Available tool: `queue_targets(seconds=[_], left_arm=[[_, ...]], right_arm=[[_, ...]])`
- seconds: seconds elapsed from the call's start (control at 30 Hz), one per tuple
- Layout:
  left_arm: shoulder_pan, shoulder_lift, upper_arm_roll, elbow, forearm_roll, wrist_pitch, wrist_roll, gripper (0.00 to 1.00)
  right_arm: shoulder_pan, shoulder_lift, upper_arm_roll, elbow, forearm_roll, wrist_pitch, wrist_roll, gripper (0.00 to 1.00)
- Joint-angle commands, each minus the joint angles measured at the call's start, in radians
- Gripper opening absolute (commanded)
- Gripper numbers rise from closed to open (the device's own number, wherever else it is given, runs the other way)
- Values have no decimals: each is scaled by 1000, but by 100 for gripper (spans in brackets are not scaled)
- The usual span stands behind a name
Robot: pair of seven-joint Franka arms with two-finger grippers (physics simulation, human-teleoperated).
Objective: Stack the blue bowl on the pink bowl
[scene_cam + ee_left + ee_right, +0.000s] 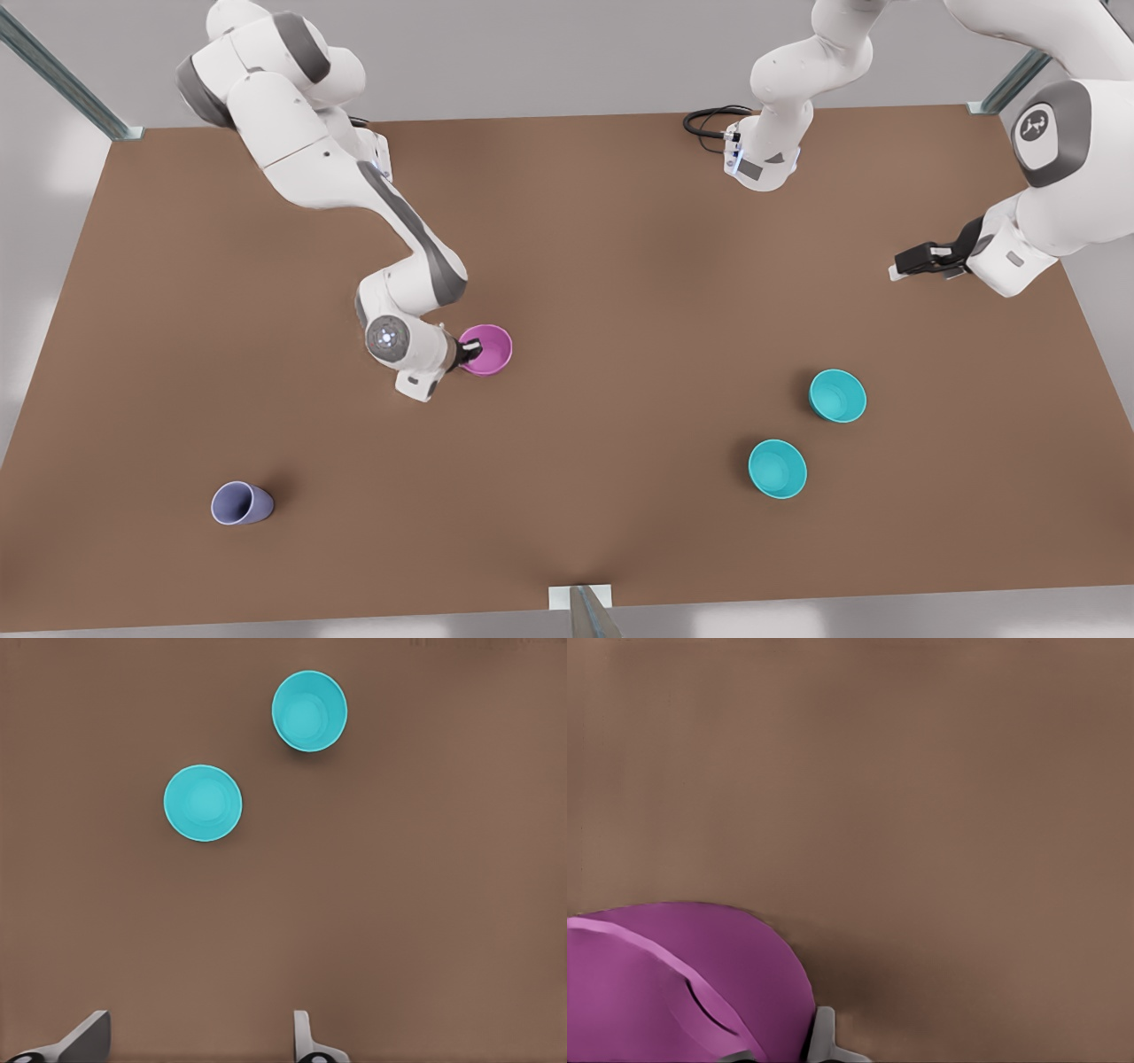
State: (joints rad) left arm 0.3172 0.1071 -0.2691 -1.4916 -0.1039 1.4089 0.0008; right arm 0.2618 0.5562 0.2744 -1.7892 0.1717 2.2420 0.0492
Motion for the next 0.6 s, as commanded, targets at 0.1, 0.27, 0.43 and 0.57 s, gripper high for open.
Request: queue_targets(seconds=[0.1,0.27,0.43,0.57], left_arm=[[3,34,-1,1,1,2,1,100],[17,34,1,14,1,2,2,100],[33,36,1,13,-2,2,2,100],[48,94,-1,13,-2,4,-2,100]], right_arm=[[204,261,2,370,61,2,797,21],[240,395,-6,502,54,10,827,21],[249,419,-6,527,51,31,825,100],[225,312,-6,547,46,-133,827,100]])
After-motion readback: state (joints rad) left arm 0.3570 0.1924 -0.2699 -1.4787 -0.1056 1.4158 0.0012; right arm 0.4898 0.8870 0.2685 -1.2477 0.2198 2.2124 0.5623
